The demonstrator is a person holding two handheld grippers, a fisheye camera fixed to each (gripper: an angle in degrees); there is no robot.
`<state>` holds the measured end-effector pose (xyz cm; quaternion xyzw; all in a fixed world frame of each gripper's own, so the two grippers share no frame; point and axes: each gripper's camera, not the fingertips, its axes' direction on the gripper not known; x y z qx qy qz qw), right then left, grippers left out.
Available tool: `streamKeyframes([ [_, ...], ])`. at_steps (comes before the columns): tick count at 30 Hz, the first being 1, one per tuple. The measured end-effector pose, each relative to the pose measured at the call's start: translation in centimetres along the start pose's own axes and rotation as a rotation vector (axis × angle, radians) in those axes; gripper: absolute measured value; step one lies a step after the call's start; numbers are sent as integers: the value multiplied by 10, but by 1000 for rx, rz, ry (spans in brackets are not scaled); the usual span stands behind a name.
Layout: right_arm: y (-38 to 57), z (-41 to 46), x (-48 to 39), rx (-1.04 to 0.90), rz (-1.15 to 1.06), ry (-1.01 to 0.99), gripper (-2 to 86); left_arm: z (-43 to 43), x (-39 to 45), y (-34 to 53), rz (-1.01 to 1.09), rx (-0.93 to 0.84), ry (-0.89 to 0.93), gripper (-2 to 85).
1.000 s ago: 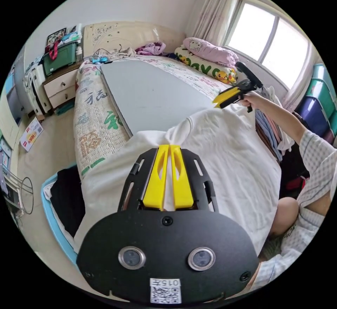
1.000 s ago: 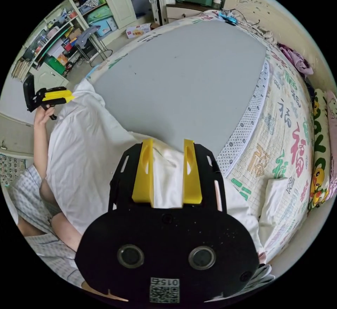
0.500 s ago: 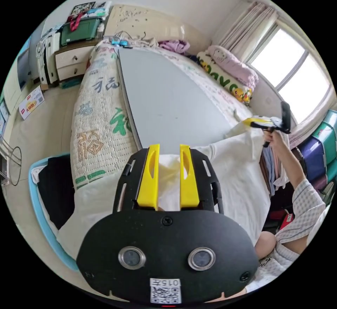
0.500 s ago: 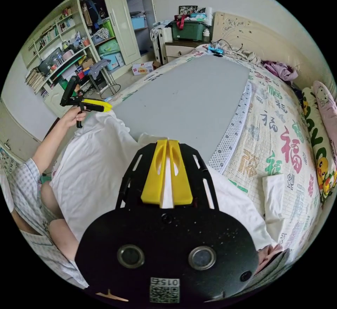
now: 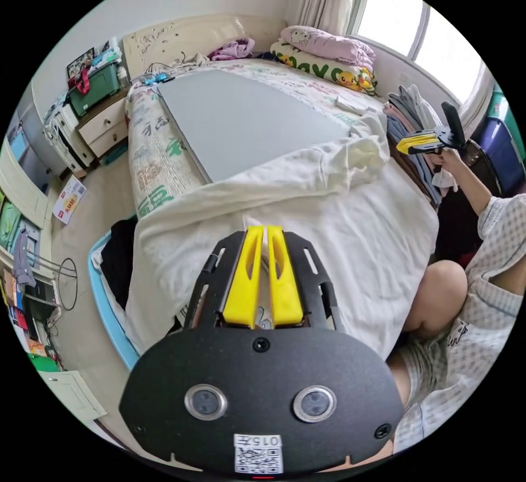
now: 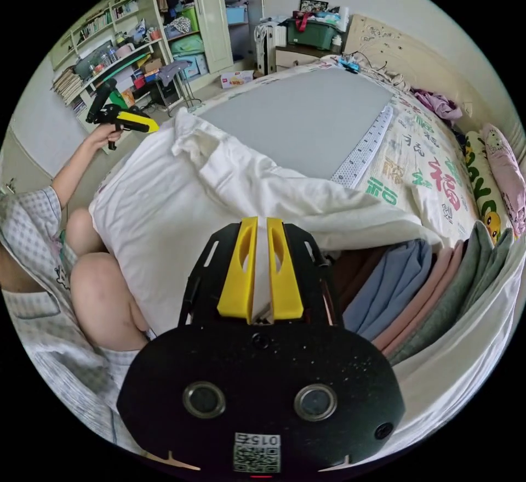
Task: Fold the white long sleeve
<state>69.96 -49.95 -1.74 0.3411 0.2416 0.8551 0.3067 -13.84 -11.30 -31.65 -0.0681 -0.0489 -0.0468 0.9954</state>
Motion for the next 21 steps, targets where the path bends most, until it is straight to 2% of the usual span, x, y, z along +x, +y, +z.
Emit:
streamKeyframes([
  [4, 15, -3, -9, 103, -96, 19, 106, -9, 24, 0, 85, 49, -14, 81],
  [6, 8, 4, -12, 99, -167, 21, 112, 1, 49, -20, 199, 11, -16, 96],
  [9, -4, 25, -8, 58, -268, 14, 111, 18, 82, -39, 366, 4, -18, 98],
  [12, -14, 51, 12, -38, -290, -4, 98, 44, 97, -52, 441, -59, 19, 110],
  [15, -20, 51, 38, -17, -261, 1, 39, 61, 101, -56, 452, -87, -39, 88],
  [17, -25, 43, 53, 4, -248, -12, 4, 58, 96, -57, 438, -70, 4, 67],
  [19, -36, 26, 73, 58, -238, 34, -6, 46, 81, -59, 364, -19, 26, 46],
  [21, -55, 9, 96, 121, -189, 69, -8, 23, 52, -66, 237, 125, 75, 28],
])
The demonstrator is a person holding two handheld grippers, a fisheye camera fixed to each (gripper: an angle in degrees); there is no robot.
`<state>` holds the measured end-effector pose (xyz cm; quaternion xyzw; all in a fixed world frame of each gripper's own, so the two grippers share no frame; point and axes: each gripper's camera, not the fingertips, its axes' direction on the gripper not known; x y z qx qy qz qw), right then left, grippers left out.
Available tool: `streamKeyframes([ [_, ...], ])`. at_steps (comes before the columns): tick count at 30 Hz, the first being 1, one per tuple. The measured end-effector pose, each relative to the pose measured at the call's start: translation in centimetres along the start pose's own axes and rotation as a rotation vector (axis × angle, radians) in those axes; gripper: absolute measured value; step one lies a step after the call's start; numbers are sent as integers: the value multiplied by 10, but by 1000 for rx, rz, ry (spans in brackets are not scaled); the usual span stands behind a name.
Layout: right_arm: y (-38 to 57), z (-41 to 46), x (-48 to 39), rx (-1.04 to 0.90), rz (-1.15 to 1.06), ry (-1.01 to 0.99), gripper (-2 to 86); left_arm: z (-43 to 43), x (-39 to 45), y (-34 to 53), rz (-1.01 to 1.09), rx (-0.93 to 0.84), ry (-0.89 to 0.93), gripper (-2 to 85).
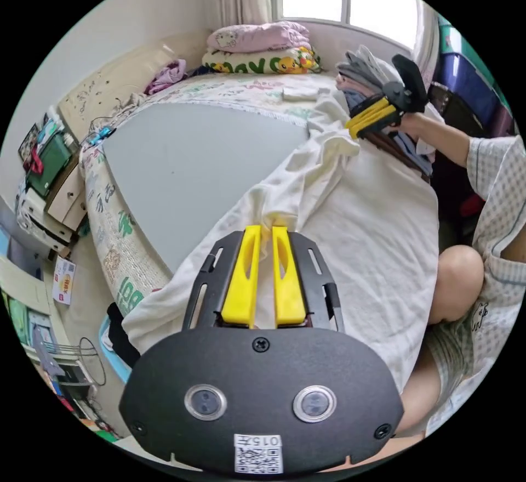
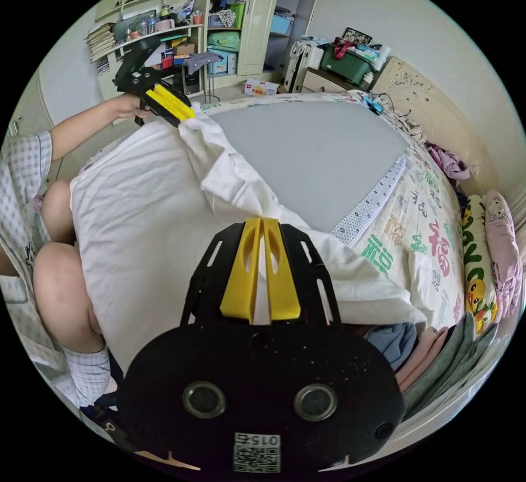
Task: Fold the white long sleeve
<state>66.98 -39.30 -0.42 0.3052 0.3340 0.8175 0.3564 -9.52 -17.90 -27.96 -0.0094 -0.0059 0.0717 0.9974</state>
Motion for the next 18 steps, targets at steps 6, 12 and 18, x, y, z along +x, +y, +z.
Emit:
streamKeyframes([
  [6, -105, 17, 130, 157, 286, 179, -9, 0, -87, -32, -349, 237, -55, 12],
  [12, -190, 109, 279, -56, 562, 62, 0, 72, -151, -70, -520, 93, -126, 20],
  [18, -218, 83, 358, -124, 545, -49, 61, 99, -171, -75, -596, -68, -96, 60],
])
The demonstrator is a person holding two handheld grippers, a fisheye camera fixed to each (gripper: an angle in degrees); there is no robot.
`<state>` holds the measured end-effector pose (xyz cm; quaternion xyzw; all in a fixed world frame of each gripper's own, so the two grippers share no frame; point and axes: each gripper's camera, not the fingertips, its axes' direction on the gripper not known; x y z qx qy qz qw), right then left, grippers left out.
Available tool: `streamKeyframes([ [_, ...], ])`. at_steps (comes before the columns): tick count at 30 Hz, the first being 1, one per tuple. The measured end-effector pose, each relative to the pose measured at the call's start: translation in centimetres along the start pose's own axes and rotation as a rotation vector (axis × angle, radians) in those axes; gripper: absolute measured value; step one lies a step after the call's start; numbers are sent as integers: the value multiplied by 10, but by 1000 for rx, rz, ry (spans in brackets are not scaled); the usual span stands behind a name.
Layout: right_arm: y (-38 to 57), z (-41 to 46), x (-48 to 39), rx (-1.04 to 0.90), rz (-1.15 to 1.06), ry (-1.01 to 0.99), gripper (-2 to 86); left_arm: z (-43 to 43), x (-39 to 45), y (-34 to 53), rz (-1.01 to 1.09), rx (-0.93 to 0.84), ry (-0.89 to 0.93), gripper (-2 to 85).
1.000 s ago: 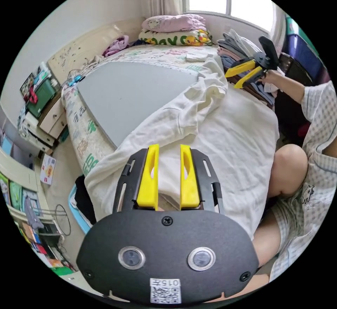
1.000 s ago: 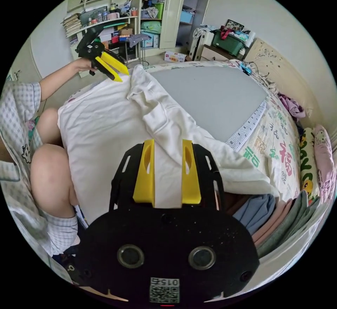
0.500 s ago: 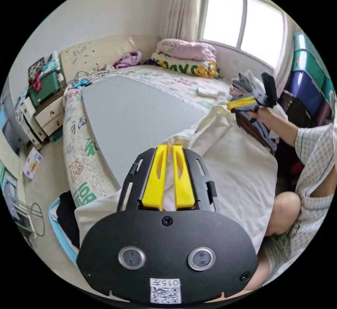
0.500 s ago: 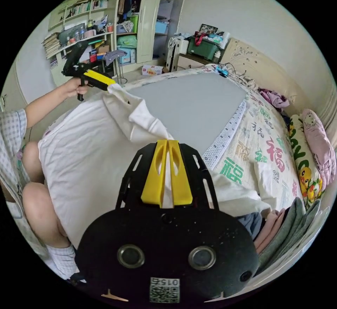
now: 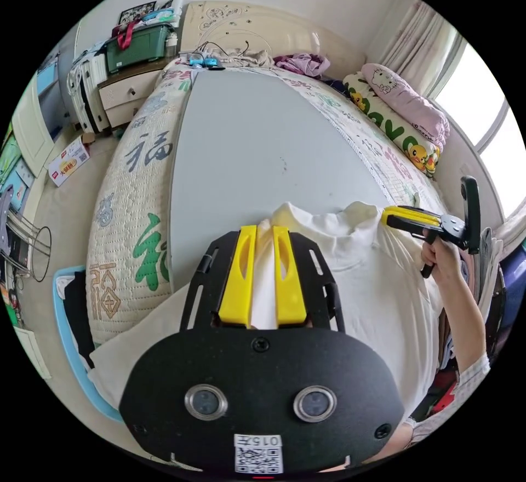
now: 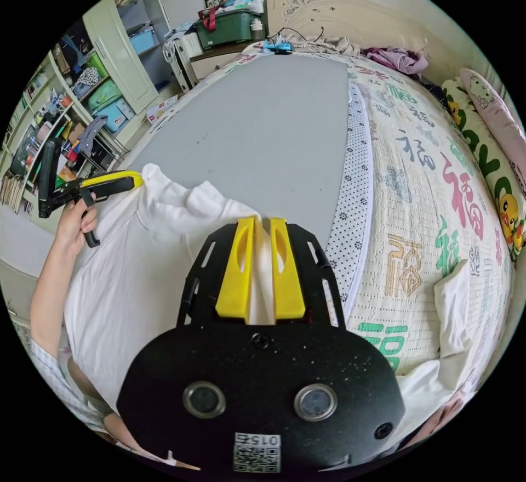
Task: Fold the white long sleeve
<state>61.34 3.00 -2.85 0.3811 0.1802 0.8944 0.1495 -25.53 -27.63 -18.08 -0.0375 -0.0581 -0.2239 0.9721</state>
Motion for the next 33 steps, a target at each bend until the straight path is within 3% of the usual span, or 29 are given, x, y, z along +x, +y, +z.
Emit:
streamKeyframes([
  [4, -12, -63, 75, 6, 120, -202, 87, -34, -12, 15, -30, 34, -10, 72],
  [7, 7, -124, 136, 141, 243, -426, 39, -96, -21, 54, -28, 149, -40, 56],
  [10, 51, -195, 186, 314, 376, -468, 10, -163, -16, 122, 42, 190, -4, 54],
  [14, 124, -286, 128, 334, 54, -437, 8, -251, 6, 275, 95, 211, 1, 60],
  [17, 274, -366, 52, 378, -169, -335, 23, -292, 13, 391, 2, 171, -37, 68],
  [21, 424, -402, 33, 325, -107, -234, 45, -322, 22, 519, -177, 136, 6, 92],
  [25, 551, -408, 67, 272, 153, -212, 66, -323, 30, 575, -246, 144, 69, 103],
  [31, 618, -405, 87, 167, 248, -286, 84, -288, 35, 604, -288, 47, 60, 104],
  [33, 619, -400, 83, 114, 216, -295, 83, -290, 42, 615, -290, 54, -6, 59],
])
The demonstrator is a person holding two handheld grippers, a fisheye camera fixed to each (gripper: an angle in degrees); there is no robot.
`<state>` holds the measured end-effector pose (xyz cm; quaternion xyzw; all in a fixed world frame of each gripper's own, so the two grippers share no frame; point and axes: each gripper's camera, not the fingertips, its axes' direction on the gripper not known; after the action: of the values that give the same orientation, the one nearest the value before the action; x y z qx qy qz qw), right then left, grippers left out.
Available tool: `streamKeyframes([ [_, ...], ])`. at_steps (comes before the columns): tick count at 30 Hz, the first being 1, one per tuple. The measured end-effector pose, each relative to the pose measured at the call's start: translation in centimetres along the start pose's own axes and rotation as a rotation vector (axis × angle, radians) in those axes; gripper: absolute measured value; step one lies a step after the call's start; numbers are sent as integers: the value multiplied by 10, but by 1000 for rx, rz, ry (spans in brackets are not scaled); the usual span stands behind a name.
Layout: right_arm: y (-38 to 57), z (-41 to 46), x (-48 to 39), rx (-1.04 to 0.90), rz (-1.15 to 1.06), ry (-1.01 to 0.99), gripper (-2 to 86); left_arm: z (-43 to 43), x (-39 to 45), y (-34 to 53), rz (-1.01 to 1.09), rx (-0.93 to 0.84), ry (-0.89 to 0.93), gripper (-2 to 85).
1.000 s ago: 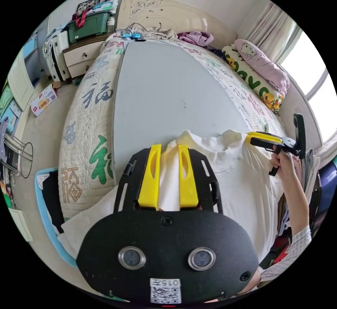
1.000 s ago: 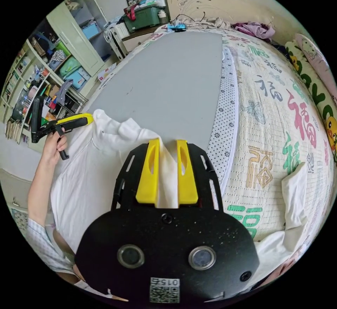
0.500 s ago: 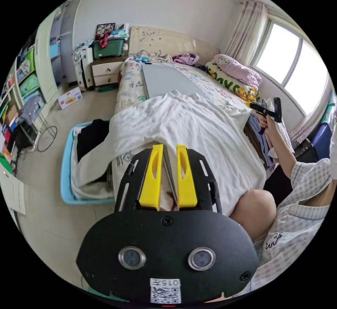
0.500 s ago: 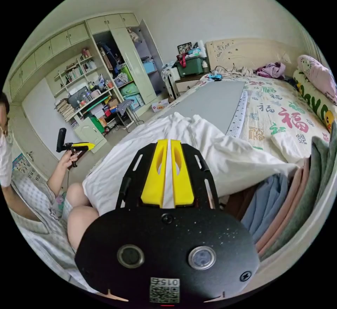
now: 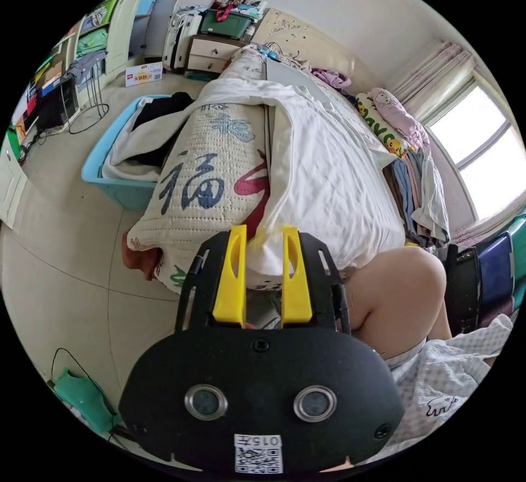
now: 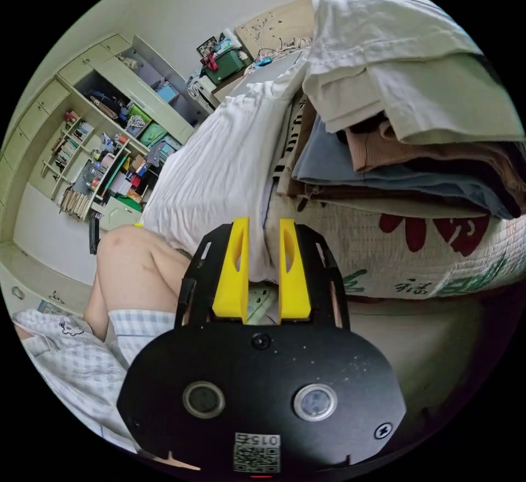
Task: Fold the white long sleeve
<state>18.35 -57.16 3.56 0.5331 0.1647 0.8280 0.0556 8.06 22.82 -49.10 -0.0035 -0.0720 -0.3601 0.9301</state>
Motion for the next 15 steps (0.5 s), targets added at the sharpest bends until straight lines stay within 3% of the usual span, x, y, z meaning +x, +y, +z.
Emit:
streamKeyframes([
  [3, 2, 11, -3, -66, -38, 14, 63, -7, 6, 10, 38, -30, 20, 10],
  [9, 16, 7, 1, -55, -15, 72, 9, -40, 13, 34, 59, 12, -18, 1],
  [12, 27, 5, 4, -37, -25, 92, 25, -37, 9, 43, 40, 11, -20, 9],
  [15, 33, 12, 15, -52, -8, 35, 103, -29, 3, 52, 9, 20, 32, 54],
])
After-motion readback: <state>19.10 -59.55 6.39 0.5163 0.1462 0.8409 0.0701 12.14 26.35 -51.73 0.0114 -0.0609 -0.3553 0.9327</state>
